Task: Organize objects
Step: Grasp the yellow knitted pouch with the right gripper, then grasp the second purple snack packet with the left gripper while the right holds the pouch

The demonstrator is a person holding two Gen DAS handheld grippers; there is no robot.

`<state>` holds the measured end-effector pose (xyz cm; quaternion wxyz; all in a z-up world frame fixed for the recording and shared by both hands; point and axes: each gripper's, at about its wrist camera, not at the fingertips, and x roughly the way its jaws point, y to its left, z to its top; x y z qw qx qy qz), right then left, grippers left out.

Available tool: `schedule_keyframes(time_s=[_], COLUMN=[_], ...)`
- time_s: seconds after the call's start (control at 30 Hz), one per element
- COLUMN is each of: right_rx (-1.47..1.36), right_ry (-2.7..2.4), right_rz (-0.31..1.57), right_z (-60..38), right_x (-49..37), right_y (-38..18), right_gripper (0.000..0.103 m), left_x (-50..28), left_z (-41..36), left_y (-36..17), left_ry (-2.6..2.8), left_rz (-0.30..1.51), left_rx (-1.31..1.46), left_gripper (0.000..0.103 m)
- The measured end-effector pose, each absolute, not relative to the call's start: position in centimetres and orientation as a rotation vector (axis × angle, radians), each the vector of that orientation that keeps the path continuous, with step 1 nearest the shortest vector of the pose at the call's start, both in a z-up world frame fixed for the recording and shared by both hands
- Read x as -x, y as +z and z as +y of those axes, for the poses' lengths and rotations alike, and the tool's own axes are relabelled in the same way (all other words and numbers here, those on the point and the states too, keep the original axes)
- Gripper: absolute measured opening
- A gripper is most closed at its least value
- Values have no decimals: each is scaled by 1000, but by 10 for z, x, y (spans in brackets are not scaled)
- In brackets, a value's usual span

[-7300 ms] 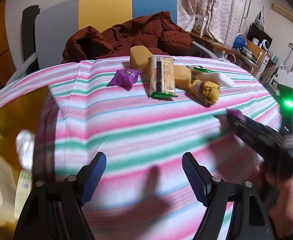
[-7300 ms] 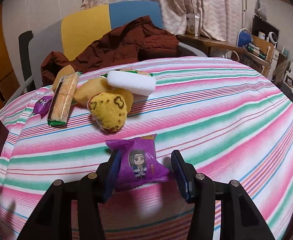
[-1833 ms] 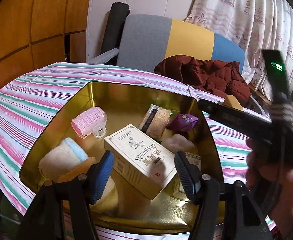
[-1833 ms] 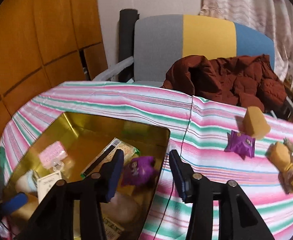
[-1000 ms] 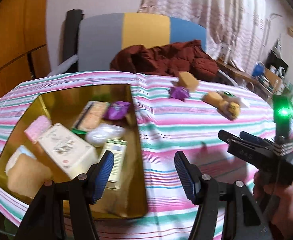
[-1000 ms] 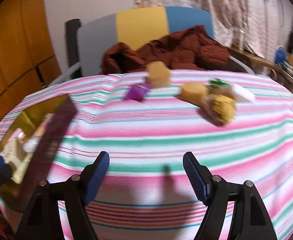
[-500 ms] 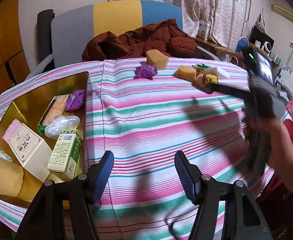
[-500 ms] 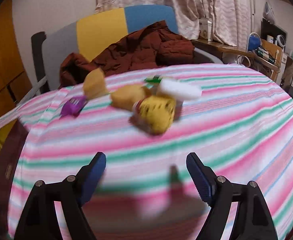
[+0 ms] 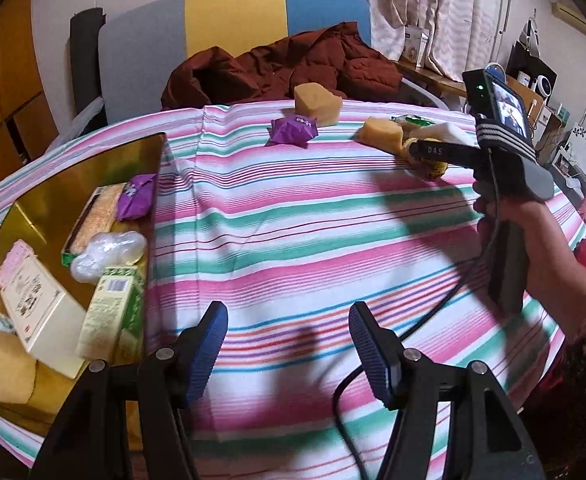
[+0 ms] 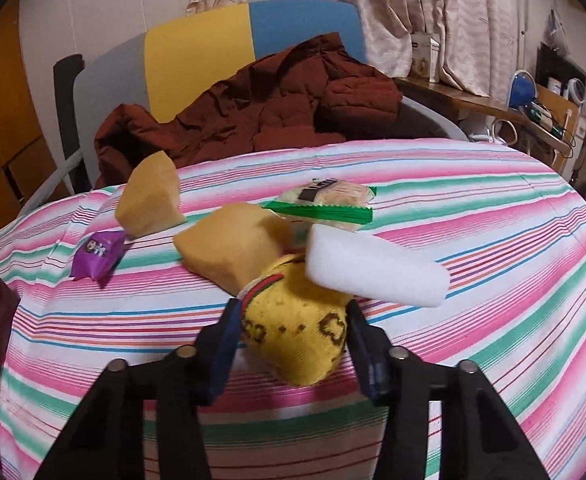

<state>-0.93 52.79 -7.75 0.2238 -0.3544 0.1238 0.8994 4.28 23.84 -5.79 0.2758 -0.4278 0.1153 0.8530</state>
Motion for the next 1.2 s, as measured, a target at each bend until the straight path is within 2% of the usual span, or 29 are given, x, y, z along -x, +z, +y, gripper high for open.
schedule_keyframes(time_s=[0.13, 0.3, 0.6, 0.73, 0.97, 1.07, 1.2], right_rx=[965, 930, 863, 844, 805, 813, 809], right_ry=[2495, 2502, 2545, 2562, 2564, 2554, 2556], right_rz=[366, 456, 473, 442, 445, 478, 494], right_z=[525, 522, 487, 475, 472, 477, 478], right_x=[0, -22, -65, -76, -82, -81, -82], right_y=[-78, -80, -79, -78, -78, -81, -82], right_gripper=[43, 43, 42, 42, 42, 42, 42], left_x=[-35, -21, 24, 46, 90, 109, 135], left_z=[249, 262, 292, 309, 344, 357, 369], left_y=[-55, -51, -52, -53, -63, -68, -74], left_ry=[2282, 2297, 2313, 2339, 2334, 2321, 2341], left_rz=[299, 311, 299, 313, 345, 326, 328], left_rx=[1147, 1129, 1158, 1146, 1156, 1170, 1192], left_gripper=[64, 64, 65, 77, 79, 86, 86])
